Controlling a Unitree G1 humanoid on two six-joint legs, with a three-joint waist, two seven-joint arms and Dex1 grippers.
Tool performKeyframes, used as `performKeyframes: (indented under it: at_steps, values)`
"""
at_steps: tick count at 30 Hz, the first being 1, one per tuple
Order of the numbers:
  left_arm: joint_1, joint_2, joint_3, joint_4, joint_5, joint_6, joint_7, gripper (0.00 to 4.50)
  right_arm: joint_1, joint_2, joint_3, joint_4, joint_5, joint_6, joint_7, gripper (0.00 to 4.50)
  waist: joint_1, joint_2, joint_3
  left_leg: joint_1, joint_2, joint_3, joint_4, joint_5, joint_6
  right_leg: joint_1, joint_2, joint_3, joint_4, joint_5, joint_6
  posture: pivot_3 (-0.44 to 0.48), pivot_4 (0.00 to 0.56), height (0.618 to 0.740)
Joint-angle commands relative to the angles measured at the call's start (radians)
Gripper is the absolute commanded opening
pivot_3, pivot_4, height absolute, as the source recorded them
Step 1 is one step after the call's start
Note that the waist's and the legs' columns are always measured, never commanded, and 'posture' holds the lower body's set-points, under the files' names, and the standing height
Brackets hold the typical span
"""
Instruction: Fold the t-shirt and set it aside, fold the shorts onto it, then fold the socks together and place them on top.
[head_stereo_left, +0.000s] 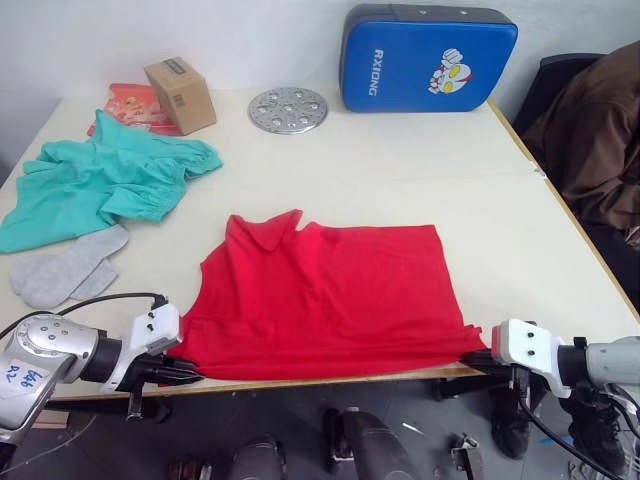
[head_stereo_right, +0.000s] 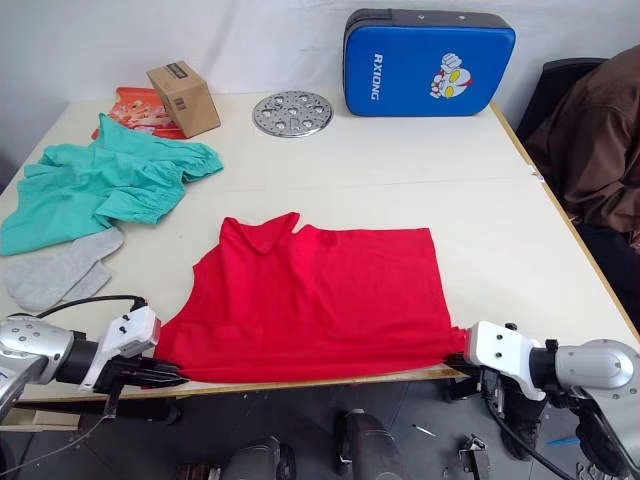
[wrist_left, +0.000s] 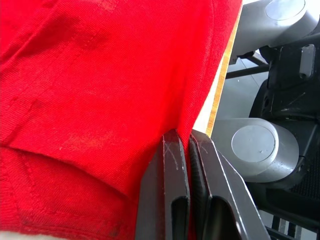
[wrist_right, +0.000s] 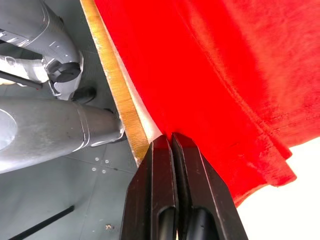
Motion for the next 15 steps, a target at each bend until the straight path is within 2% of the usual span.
performKeyframes:
  at_steps: [1,3,5,6,11,14,15]
  values:
    - [0.005,-0.005,0.006,0.009,0.007,0.012,0.025,0.04,-0.005,-0.019,-0.037,0.014,-0.001,-0.008,0.018,0.00,0.001,0.000,0.000,0.000,0.000,0.000,0.000,0.000,0.000,0.000,0.000,0.000,0.000,0.000,0.000,0.000,0.150,0.740]
    - [0.005,-0.004,0.013,0.010,-0.004,0.022,0.023,0.04,-0.004,-0.021,-0.037,0.011,0.008,0.007,0.029,0.00,0.001,0.000,0.000,0.000,0.000,0.000,0.000,0.000,0.000,0.000,0.000,0.000,0.000,0.000,0.000,0.000,0.150,0.740]
    - [0.004,0.002,0.021,0.017,-0.012,0.028,0.015,0.00,-0.003,-0.022,-0.039,0.001,0.027,0.037,0.042,0.40,0.001,0.000,0.000,0.000,0.000,0.000,0.000,0.000,0.000,0.000,0.000,0.000,0.000,0.000,0.000,0.000,0.150,0.740]
    - [0.004,0.007,0.025,0.018,-0.015,0.029,0.010,0.52,-0.002,-0.022,-0.042,-0.005,0.034,0.047,0.046,0.57,0.000,0.000,0.000,0.000,0.000,0.000,0.000,0.000,0.000,0.000,0.000,0.000,0.000,0.000,0.000,0.000,0.150,0.740]
    - [-0.046,0.052,0.068,0.061,-0.074,0.065,-0.060,1.95,-0.025,-0.033,-0.098,-0.066,0.162,0.167,0.096,2.30,0.000,0.000,0.000,0.000,0.000,0.000,0.000,0.001,0.000,0.000,0.000,0.000,0.000,0.000,0.000,0.000,0.150,0.740]
    - [-0.130,0.088,0.093,0.117,-0.154,0.135,-0.135,2.88,-0.098,-0.047,-0.146,-0.089,0.306,0.306,0.116,3.34,-0.003,0.000,0.001,0.000,0.000,0.000,0.000,0.001,0.000,0.000,0.000,0.000,0.000,0.000,-0.001,0.000,0.150,0.740]
    - [-0.179,0.097,0.093,0.141,-0.181,0.166,-0.152,2.89,-0.134,-0.052,-0.157,-0.089,0.357,0.359,0.115,3.70,-0.003,0.001,0.001,0.000,0.000,0.000,0.000,0.001,0.000,0.000,0.000,0.000,0.000,0.000,-0.001,0.000,0.150,0.740]
